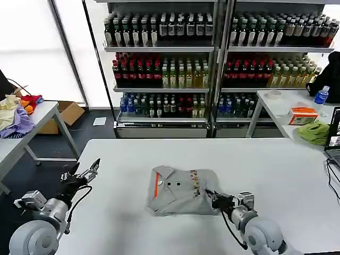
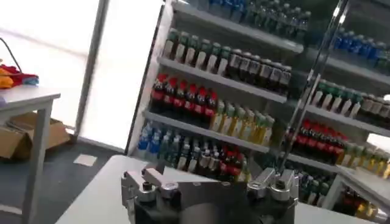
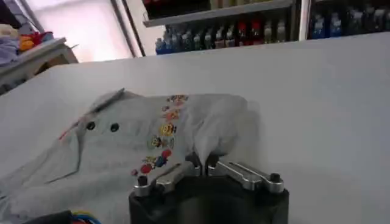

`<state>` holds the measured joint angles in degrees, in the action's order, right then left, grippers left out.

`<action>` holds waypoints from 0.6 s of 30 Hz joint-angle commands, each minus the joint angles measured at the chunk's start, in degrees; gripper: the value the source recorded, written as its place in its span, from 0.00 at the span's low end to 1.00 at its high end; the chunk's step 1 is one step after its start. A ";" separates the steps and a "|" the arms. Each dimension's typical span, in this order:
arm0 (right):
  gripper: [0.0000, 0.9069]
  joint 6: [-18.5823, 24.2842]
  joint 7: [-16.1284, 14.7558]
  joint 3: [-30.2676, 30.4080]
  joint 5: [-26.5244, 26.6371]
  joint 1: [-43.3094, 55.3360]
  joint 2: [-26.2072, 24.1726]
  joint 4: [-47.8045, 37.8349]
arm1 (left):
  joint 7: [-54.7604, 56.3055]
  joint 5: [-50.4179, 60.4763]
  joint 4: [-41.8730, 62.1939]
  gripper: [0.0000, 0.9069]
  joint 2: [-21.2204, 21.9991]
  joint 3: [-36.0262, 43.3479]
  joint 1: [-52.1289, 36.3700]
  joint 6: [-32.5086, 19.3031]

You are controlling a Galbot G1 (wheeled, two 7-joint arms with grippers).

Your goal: Fold and organize the clothes.

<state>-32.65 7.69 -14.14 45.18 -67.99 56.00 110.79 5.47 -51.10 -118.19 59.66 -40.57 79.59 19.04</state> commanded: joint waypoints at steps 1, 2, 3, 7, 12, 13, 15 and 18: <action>1.00 -0.38 -2.76 -7.32 -2.04 -1.97 -4.90 2.71 | 0.02 -0.49 0.37 1.00 -0.25 -0.20 -0.51 0.18; 1.00 -0.04 -1.69 -8.22 -2.09 -2.09 -4.66 3.55 | -0.06 -0.53 0.17 1.00 -0.26 -0.41 -0.16 0.15; 1.00 0.49 -1.16 -9.05 -2.28 -2.06 -4.47 3.72 | -0.05 -0.50 0.06 1.00 -0.22 -0.49 0.05 0.15; 1.00 2.21 0.75 -11.87 -3.76 0.88 -4.27 1.01 | 0.00 -0.41 -0.24 1.00 0.20 -0.35 0.59 0.09; 1.00 5.44 0.07 -4.57 -7.54 4.31 -1.42 4.27 | -0.04 -0.08 -0.77 1.00 1.00 0.70 0.41 0.00; 1.00 5.57 0.57 0.26 -9.67 7.20 1.18 4.23 | -0.18 0.58 -1.57 1.00 1.57 1.27 0.58 -0.02; 1.00 5.95 1.39 4.92 -11.37 9.91 3.88 2.93 | -0.35 1.15 -2.10 1.00 2.22 1.97 0.84 -0.12; 1.00 6.83 4.20 13.69 -14.67 13.36 10.94 -1.36 | -0.62 2.06 -2.81 1.00 2.43 2.48 1.90 -0.21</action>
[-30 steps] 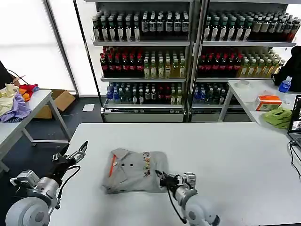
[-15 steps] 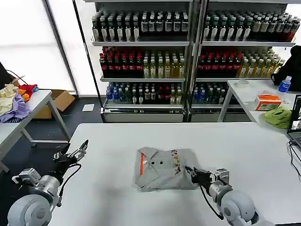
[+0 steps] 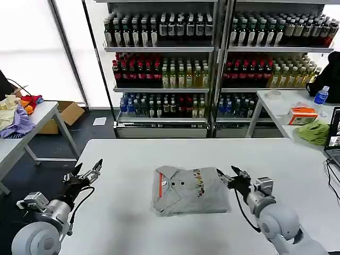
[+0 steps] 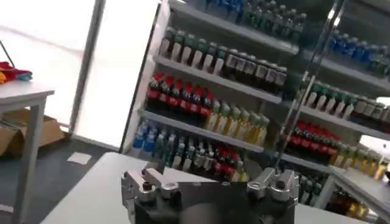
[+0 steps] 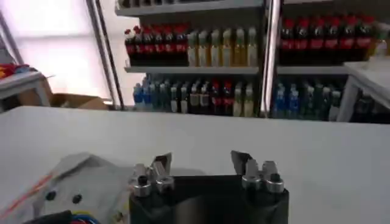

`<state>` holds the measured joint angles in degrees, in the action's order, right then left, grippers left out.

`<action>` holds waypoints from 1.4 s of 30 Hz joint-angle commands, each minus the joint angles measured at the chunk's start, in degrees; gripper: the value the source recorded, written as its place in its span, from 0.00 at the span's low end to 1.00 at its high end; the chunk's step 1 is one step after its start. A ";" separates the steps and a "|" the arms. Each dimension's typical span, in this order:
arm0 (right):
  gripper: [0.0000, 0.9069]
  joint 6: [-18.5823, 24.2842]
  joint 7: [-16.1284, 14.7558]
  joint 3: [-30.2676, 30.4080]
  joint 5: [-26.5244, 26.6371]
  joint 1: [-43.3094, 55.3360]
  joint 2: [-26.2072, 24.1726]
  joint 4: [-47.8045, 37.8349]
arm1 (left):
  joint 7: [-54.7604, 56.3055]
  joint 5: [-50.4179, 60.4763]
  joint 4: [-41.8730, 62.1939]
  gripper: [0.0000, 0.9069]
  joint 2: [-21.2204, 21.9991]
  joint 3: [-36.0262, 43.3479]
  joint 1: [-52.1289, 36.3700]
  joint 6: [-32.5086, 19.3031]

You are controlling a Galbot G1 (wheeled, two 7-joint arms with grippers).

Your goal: Fold and organize the clothes.

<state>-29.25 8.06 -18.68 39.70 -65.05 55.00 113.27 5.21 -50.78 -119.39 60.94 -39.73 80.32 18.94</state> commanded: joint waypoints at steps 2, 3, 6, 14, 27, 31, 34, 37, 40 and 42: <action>1.00 4.02 4.77 20.49 -11.48 10.74 14.85 -7.24 | -0.56 2.13 -1.68 1.00 0.95 1.46 1.79 -0.40; 1.00 3.92 5.22 20.68 -12.46 10.65 15.73 -8.54 | -0.80 2.58 -1.84 1.00 0.89 1.36 2.30 -0.71; 1.00 3.44 6.16 20.04 -17.22 9.78 17.57 -15.31 | -1.38 3.31 -3.28 1.00 0.85 0.74 4.21 -1.29; 1.00 -3.30 8.48 18.45 -16.82 6.03 13.48 -15.20 | -1.53 3.75 -2.44 1.00 1.01 1.58 3.57 -1.42; 1.00 12.88 -1.97 -7.67 -10.28 0.37 2.73 1.59 | -1.92 4.07 -1.45 1.00 0.03 1.77 2.11 -2.00; 1.00 16.72 -7.53 -20.91 -4.34 -7.02 0.84 1.02 | -2.39 5.00 -1.02 1.00 0.44 2.22 2.21 -2.50; 1.00 18.84 -14.05 -28.79 -3.27 -12.52 0.61 0.40 | -2.92 5.14 -1.32 1.00 0.68 2.56 2.60 -2.59; 1.00 18.34 -18.58 -34.64 0.92 -16.99 1.42 -0.95 | -3.32 5.71 -1.07 1.00 0.76 2.50 3.19 -3.18; 1.00 19.82 -20.07 -35.63 -1.21 -19.41 4.80 -2.21 | -3.69 6.88 -0.94 1.00 1.55 2.14 3.93 -3.81; 1.00 21.21 -20.17 -35.15 -1.52 -20.41 6.81 -2.75 | -4.30 8.14 -1.21 1.00 2.24 1.97 4.62 -4.32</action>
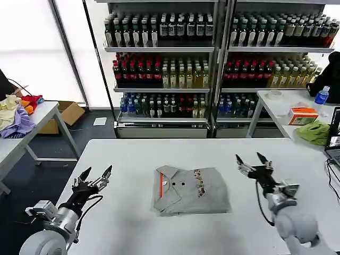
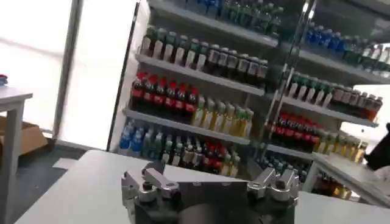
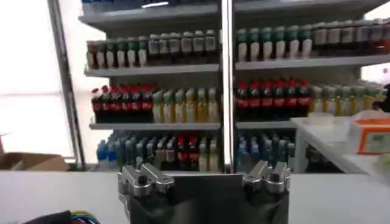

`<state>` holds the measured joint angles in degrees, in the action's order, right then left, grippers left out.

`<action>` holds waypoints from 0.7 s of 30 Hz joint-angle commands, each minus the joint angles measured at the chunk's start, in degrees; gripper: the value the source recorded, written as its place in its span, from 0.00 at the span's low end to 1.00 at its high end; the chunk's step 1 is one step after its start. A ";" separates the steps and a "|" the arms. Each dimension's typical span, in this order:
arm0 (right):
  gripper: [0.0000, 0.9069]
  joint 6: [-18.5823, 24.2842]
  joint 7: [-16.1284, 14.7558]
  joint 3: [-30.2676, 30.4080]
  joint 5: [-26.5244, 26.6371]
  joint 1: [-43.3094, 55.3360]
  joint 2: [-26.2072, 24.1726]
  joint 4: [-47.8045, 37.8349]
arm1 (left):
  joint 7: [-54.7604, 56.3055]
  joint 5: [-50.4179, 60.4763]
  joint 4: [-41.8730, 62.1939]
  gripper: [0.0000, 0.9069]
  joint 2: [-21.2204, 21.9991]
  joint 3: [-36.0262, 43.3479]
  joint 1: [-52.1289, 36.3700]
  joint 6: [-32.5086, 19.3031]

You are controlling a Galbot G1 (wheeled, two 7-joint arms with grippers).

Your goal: Fold and organize the clothes.

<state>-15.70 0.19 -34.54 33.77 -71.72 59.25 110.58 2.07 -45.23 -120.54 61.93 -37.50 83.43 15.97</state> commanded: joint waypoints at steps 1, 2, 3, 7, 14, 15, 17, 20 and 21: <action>1.00 8.39 -12.62 -18.63 2.91 -14.26 3.42 -0.87 | -1.70 4.20 0.00 1.00 1.77 -0.30 1.86 -2.09; 1.00 8.97 -12.68 -18.11 1.63 -14.73 3.81 -1.21 | -2.10 5.76 0.10 1.00 2.16 -0.31 2.10 -2.92; 1.00 9.65 -12.69 -17.63 1.18 -14.91 4.14 -1.44 | -2.42 6.26 0.16 1.00 2.48 -0.33 2.33 -3.22; 1.00 12.27 -12.93 -12.85 -1.13 -16.04 5.03 -0.41 | -3.01 7.52 -0.28 1.00 3.34 -0.36 4.03 -5.26; 1.00 12.93 -12.11 -6.73 -4.81 -13.39 5.11 0.75 | -3.85 10.02 -0.42 1.00 3.88 -1.88 5.55 -7.43; 1.00 12.62 -12.30 -6.61 -4.92 -13.47 4.94 1.15 | -3.99 10.31 -0.41 1.00 4.02 -2.56 5.51 -7.96; 1.00 12.57 -12.61 -6.46 -3.76 -14.29 3.99 2.25 | -4.73 12.46 -0.37 1.00 4.87 -3.29 5.39 -9.10; 1.00 12.35 -12.14 -6.50 -2.63 -14.53 3.34 2.55 | -5.53 15.24 -1.04 1.00 6.29 -4.42 6.17 -10.80; 1.00 12.35 -12.16 -6.36 -2.69 -14.47 2.69 2.21 | -5.46 16.31 -1.30 1.00 6.90 -4.89 6.89 -11.31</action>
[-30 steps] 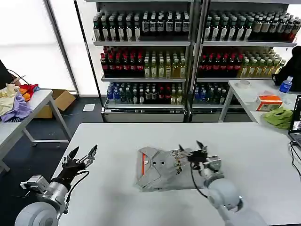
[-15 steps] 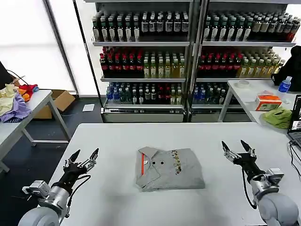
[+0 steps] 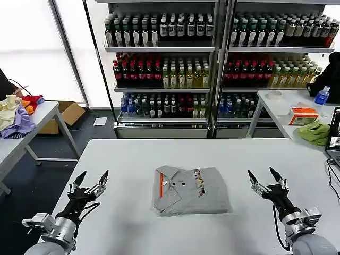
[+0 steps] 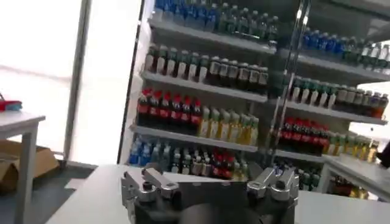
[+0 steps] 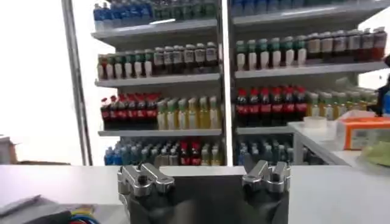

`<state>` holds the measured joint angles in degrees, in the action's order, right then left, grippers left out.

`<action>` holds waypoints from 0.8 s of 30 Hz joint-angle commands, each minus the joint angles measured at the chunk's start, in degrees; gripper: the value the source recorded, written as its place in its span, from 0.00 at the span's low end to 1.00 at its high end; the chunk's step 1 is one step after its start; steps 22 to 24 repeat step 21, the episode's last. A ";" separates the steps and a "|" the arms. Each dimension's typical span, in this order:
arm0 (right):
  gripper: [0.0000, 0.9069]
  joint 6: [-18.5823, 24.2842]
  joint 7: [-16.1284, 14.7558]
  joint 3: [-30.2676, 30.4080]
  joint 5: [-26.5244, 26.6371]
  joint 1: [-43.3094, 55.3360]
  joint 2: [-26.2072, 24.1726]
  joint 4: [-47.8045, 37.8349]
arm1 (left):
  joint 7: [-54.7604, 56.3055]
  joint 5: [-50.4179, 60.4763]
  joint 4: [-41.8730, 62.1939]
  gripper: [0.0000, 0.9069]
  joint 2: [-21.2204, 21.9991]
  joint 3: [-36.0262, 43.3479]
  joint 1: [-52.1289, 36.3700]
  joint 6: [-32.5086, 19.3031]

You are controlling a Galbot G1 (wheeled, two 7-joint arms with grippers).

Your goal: Fold and organize the clothes.

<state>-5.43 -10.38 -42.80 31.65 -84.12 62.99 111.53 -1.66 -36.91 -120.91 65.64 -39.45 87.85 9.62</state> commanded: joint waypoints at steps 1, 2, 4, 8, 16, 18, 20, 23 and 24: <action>1.00 2.04 -1.51 2.02 -0.23 -1.93 -1.42 1.13 | -1.77 8.89 -1.00 1.00 3.72 -3.32 3.03 -5.66; 1.00 1.87 -1.37 2.14 0.17 -1.83 -1.68 1.17 | -1.79 9.67 -1.10 1.00 3.91 -3.46 3.22 -6.21; 1.00 0.92 -1.09 2.43 1.53 -1.20 -2.06 1.56 | -2.33 11.23 -1.41 1.00 4.53 -4.09 4.27 -6.67; 1.00 0.11 -0.92 2.93 1.16 0.53 -1.46 2.07 | -4.55 11.68 -2.00 1.00 5.16 -5.85 5.29 -6.63; 1.00 0.08 -0.57 2.24 1.03 -0.04 -1.59 2.95 | -6.53 14.41 -2.93 1.00 5.73 -6.55 5.70 -6.45; 1.00 -0.01 -0.47 2.08 1.02 -0.11 -1.25 3.12 | -6.43 14.84 -2.59 1.00 5.52 -6.55 5.83 -6.48; 1.00 -0.05 -0.44 2.06 0.82 -0.13 -1.13 2.98 | -6.10 14.91 -2.17 1.00 5.42 -6.54 5.81 -6.46; 1.00 -0.01 -0.42 2.10 0.65 -0.20 -1.19 2.72 | -6.05 14.93 -2.06 1.00 5.46 -6.55 5.77 -6.53; 1.00 -0.01 -0.42 2.10 0.65 -0.20 -1.19 2.72 | -6.05 14.93 -2.06 1.00 5.46 -6.55 5.77 -6.53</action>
